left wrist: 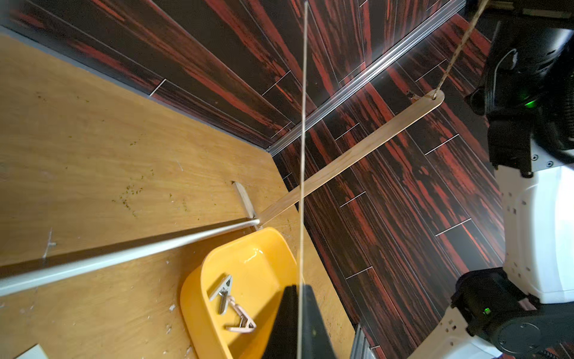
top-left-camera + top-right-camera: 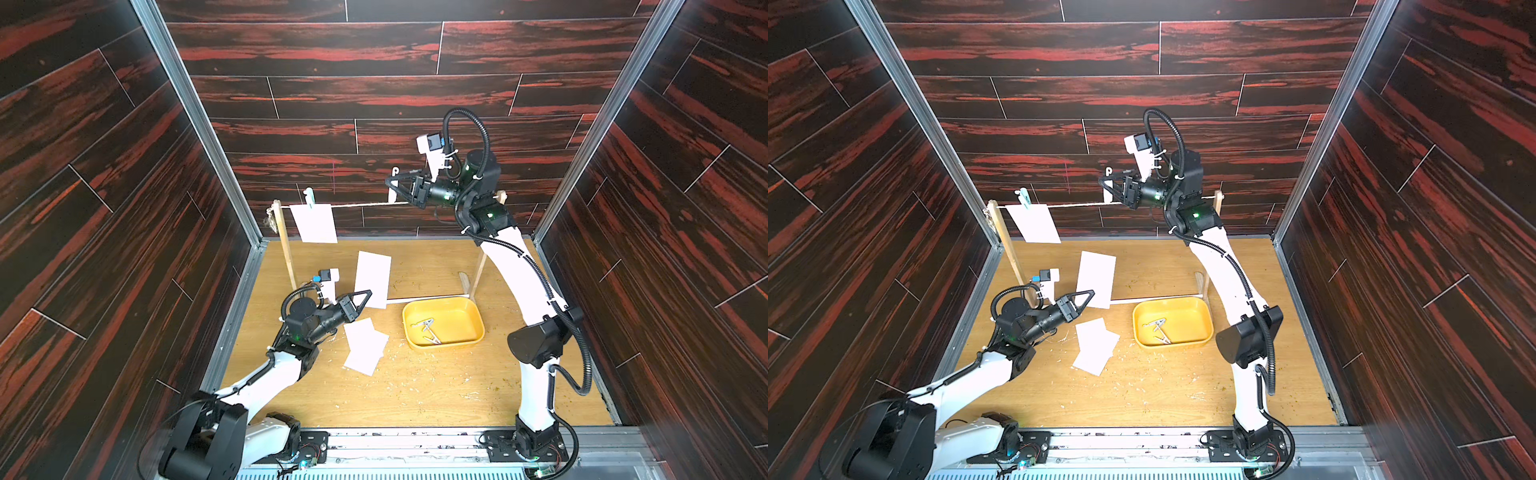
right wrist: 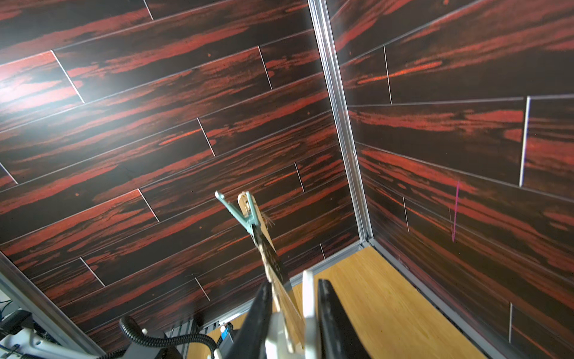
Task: Remove the postcards from the strings
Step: Place the postcard on the postcard.
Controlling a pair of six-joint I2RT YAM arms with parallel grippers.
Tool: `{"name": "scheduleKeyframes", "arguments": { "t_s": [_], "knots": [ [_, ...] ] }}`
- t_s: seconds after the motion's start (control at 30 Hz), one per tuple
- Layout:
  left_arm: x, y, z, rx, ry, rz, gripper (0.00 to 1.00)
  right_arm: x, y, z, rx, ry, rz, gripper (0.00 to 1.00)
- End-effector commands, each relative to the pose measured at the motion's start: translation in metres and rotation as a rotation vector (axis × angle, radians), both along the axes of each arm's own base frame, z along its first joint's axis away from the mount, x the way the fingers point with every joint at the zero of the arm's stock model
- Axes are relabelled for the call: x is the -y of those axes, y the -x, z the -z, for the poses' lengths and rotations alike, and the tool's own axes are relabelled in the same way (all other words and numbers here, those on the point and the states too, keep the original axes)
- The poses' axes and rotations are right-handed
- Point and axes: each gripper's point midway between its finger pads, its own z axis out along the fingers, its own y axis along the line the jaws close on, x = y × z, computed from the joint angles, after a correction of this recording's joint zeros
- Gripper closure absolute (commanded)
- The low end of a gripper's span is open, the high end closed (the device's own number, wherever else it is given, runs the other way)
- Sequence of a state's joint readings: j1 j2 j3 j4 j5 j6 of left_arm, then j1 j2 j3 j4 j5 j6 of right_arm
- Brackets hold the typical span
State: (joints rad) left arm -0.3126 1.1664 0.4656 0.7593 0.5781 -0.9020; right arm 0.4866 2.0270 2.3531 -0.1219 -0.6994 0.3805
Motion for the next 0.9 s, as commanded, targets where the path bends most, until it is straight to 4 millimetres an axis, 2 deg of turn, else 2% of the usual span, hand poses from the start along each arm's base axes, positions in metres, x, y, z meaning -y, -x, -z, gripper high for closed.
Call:
{"name": "scheduleKeyframes", "arguments": {
  "t_s": [0.0,0.07,0.2,0.4,0.5,0.67,0.87],
  "knots": [
    [-0.009,0.009,0.031,-0.119,-0.077,-0.04,1.0,0.023,0.045,-0.05,0.123,-0.059,-0.017,0.74],
    [-0.018,0.011,0.053,-0.222,-0.128,-0.09,1.0,0.028,0.055,-0.05,0.127,-0.059,-0.017,0.74],
    [-0.022,0.02,0.071,-0.302,-0.123,-0.097,1.0,0.037,0.073,-0.047,0.129,-0.05,-0.017,0.74],
    [-0.029,0.032,0.096,-0.41,-0.135,-0.123,1.0,0.05,0.096,-0.021,0.097,-0.028,-0.008,0.73],
    [-0.047,0.038,0.111,-0.474,-0.182,-0.218,1.0,0.057,0.106,-0.004,0.066,-0.016,-0.001,0.73],
    [-0.075,0.05,0.129,-0.543,-0.21,-0.369,1.0,0.067,0.12,0.037,0.002,0.012,0.016,0.73],
    [-0.089,0.066,0.153,-0.629,-0.258,-0.422,1.0,0.078,0.137,0.078,-0.069,0.048,0.036,0.73]
  ]
}}
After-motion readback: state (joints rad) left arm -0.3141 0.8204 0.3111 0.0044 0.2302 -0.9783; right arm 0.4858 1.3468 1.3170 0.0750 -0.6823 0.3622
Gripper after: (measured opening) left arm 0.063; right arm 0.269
